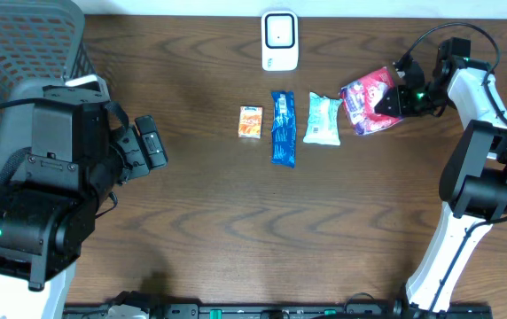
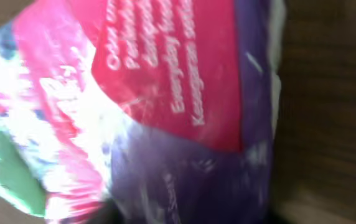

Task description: Scan the item barcode

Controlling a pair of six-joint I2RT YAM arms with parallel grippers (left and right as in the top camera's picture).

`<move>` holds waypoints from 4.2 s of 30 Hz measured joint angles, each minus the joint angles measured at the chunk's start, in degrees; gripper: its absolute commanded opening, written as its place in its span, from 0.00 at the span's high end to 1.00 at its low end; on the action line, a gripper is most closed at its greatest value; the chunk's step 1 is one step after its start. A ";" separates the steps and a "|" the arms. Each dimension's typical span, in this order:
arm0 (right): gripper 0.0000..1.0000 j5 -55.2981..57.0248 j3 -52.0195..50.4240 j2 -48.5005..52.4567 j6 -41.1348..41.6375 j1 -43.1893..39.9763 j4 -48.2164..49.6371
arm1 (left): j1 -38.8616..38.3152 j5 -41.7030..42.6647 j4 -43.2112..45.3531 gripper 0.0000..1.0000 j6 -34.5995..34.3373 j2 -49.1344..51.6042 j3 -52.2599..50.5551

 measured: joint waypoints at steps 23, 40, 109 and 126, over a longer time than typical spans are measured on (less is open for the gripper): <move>0.99 1.16 7.13 -8.37 35.60 22.27 26.34 | 0.00 0.02 -0.02 0.02 0.00 0.00 -0.02; 0.99 15.72 7.82 0.02 42.38 23.58 31.85 | 0.00 0.00 0.02 0.02 0.00 0.00 -0.02; 0.74 -6.32 -14.64 -4.85 25.77 11.69 15.26 | 0.00 0.02 0.00 0.02 0.00 0.00 -0.02; 0.43 -15.15 -17.75 -4.96 29.42 11.69 22.16 | 0.00 0.02 0.00 0.02 0.00 0.00 -0.02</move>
